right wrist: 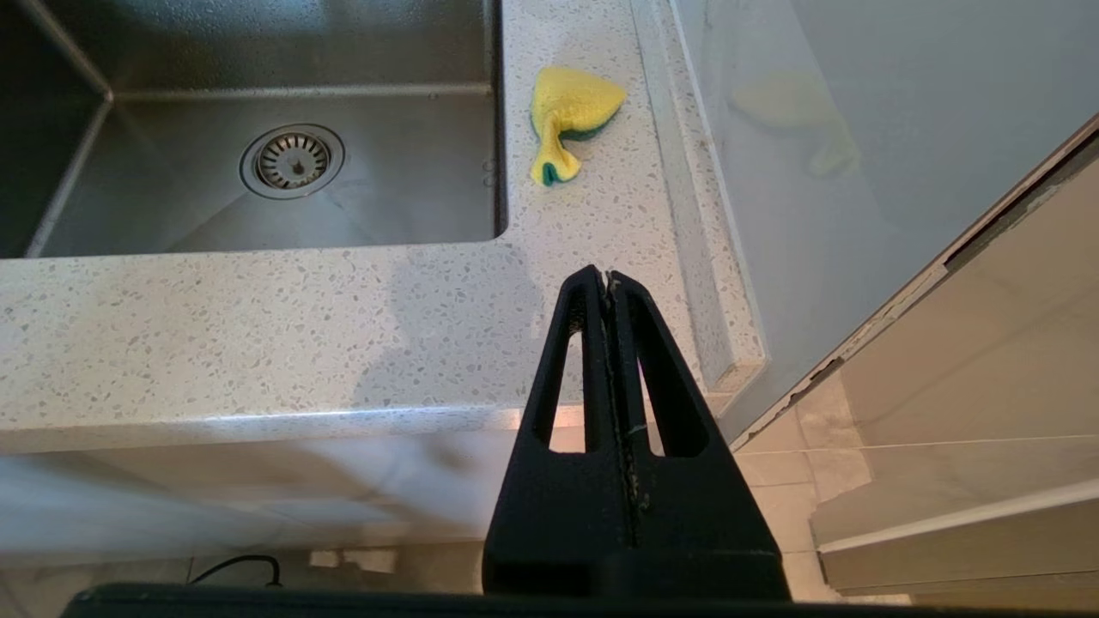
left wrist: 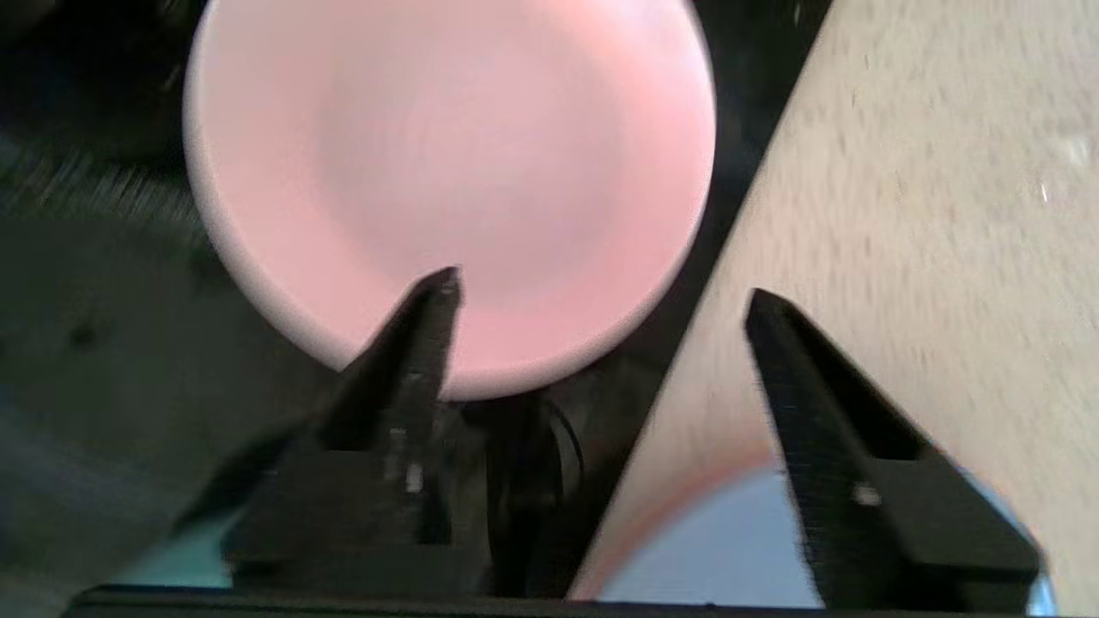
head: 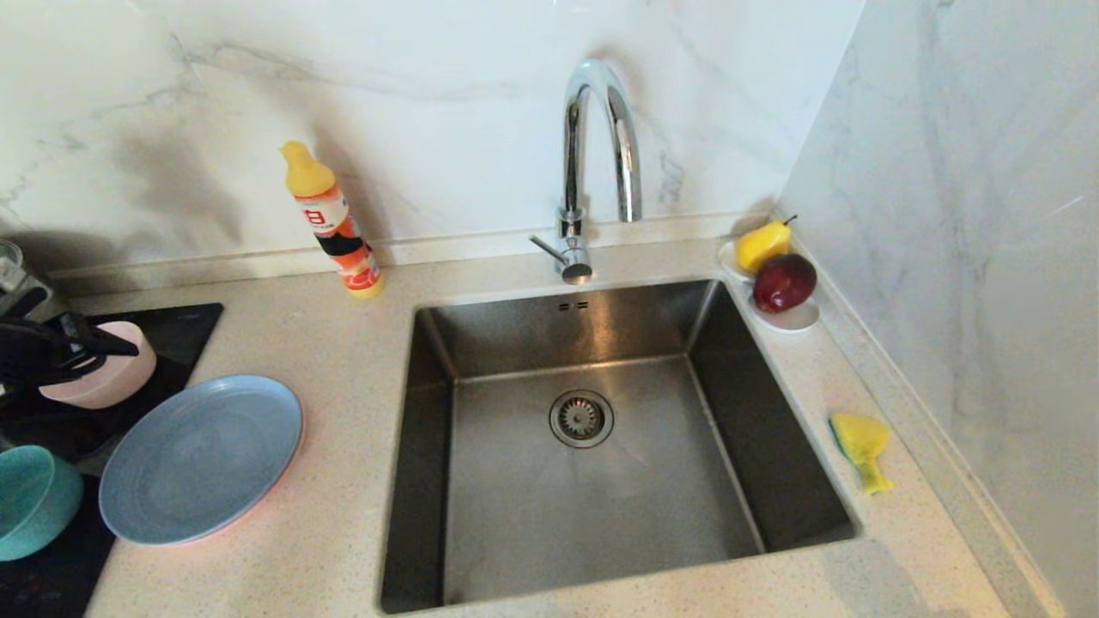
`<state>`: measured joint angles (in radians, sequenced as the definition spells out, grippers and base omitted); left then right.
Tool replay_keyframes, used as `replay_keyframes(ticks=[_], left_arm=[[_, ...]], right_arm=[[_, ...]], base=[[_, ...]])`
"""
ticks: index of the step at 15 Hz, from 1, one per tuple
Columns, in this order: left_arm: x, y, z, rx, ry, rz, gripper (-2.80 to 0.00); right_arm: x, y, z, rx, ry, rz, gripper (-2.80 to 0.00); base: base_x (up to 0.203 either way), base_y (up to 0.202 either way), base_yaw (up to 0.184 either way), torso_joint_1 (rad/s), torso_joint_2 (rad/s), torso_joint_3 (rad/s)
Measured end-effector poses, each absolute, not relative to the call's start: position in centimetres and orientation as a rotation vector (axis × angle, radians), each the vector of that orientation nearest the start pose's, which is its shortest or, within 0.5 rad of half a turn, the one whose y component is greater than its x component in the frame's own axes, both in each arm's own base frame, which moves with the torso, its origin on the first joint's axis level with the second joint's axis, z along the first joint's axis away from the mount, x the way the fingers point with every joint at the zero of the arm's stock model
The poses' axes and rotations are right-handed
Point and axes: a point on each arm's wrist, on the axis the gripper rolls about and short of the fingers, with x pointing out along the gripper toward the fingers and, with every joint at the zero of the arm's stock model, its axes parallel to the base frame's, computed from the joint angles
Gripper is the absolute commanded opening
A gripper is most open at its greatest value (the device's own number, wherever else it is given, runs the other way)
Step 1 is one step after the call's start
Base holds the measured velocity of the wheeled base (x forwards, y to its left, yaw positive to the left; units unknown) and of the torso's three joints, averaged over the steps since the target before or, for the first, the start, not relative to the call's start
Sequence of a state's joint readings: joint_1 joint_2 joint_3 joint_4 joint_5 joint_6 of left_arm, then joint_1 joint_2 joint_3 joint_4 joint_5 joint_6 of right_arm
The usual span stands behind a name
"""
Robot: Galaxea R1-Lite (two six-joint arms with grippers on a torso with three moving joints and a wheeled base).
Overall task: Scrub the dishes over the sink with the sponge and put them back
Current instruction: Place the bowl on the plate
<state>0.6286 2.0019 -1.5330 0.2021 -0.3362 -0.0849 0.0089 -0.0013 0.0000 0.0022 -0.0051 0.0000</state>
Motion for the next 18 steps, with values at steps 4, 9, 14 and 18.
replay_keyframes(ticks=[4, 9, 14, 18], left_arm=[[34.4, 22.9, 18.8, -0.395, 0.589, 0.287, 0.00], [35.4, 22.7, 18.0, -0.394, 0.601, 0.270, 0.00], [35.7, 22.9, 17.6, -0.393, 0.607, 0.273, -2.80], [35.9, 23.1, 17.6, -0.388, 0.603, 0.280, -2.80]], right_arm=[[-2.3, 0.0, 7.5, 0.000, 0.001, 0.004, -2.80], [-2.3, 0.0, 7.5, 0.000, 0.001, 0.004, -2.80], [-2.3, 0.0, 7.5, 0.000, 0.001, 0.004, -2.80], [-2.3, 0.0, 7.5, 0.000, 0.001, 0.004, -2.80]], base=[[0.000, 0.000, 0.000, 0.000, 0.00, 0.000], [0.000, 0.000, 0.000, 0.000, 0.00, 0.000], [0.000, 0.000, 0.000, 0.000, 0.00, 0.000], [0.000, 0.000, 0.000, 0.000, 0.00, 0.000]])
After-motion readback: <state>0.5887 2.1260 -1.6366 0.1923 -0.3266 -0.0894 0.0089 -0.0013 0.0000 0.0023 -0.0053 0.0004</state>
